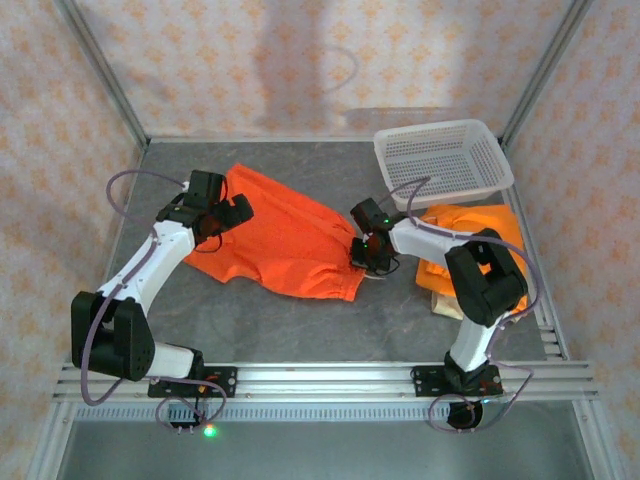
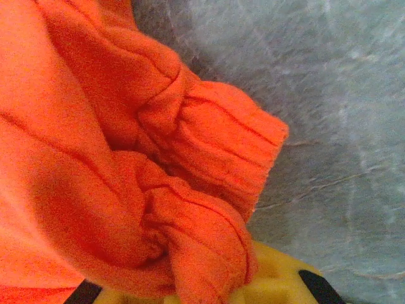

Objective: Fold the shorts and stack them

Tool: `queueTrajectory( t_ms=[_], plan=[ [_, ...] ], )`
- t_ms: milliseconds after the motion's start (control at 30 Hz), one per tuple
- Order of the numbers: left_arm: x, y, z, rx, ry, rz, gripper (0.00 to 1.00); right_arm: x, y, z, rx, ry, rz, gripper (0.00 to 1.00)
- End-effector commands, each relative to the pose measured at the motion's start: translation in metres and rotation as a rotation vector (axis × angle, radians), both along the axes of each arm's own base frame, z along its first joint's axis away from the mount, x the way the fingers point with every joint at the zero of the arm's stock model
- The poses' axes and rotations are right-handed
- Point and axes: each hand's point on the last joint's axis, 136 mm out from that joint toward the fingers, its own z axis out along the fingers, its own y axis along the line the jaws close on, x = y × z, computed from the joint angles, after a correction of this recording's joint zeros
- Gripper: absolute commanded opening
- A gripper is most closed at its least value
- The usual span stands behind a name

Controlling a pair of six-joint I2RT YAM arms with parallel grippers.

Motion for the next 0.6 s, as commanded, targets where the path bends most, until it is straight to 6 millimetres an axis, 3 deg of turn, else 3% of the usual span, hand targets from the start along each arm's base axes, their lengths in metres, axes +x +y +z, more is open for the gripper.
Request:
queueTrajectory(
  t_ms=[0,300,433,567],
  plan=[
    [0.001,0.007,0.018,0.042,-0.035,0.009,1.00,0.002,-0.031,0.020,-0.157,-0.059,0.054,0.00],
    [-0.006,0.006,0.030,0.034,-0.064,0.001,1.00,-0.008,-0.066,0.109,-0.272,-0.158,0.141,0.00],
    [-0.010,0.002,0.031,0.012,-0.066,-0.015,1.00,-0.015,-0.092,0.134,-0.364,-0.165,0.163,0.00],
    [-0.011,-0.013,0.021,-0.056,-0.062,-0.036,1.00,-0.017,-0.103,0.148,-0.396,-0.180,0.176,0.00]
  ],
)
